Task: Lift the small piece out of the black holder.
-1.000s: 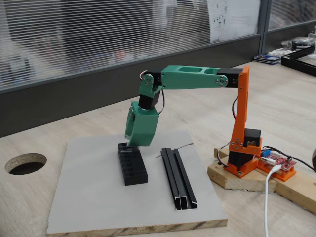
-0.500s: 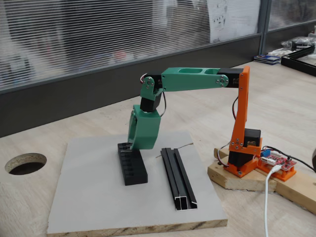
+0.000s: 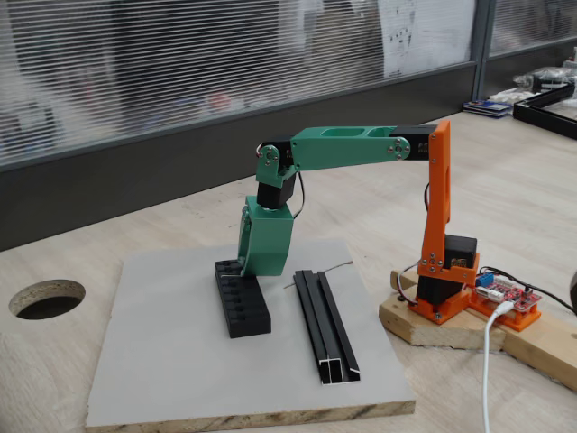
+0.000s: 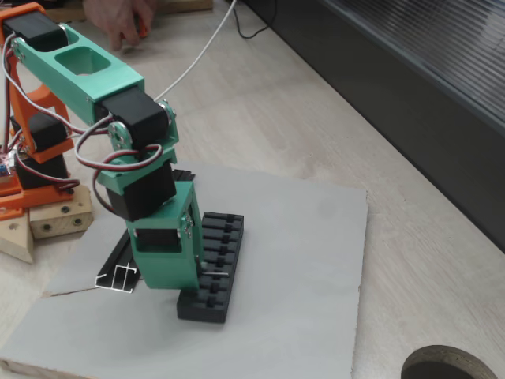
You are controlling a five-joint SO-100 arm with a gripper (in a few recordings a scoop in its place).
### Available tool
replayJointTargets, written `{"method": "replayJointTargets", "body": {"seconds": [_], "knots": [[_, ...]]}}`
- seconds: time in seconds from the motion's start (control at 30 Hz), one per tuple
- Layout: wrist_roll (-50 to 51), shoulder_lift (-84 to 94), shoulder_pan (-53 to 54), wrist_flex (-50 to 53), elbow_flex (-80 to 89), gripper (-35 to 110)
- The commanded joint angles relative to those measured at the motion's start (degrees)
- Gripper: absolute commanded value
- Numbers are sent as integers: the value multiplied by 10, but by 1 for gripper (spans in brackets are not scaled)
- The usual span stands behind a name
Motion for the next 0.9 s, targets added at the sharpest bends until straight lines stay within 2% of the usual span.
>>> {"method": "replayJointTargets", "body": {"seconds": [0.0, 0.87], "knots": [[4, 9, 10, -2, -4, 28], [4, 60, 3, -6, -5, 28]]}}
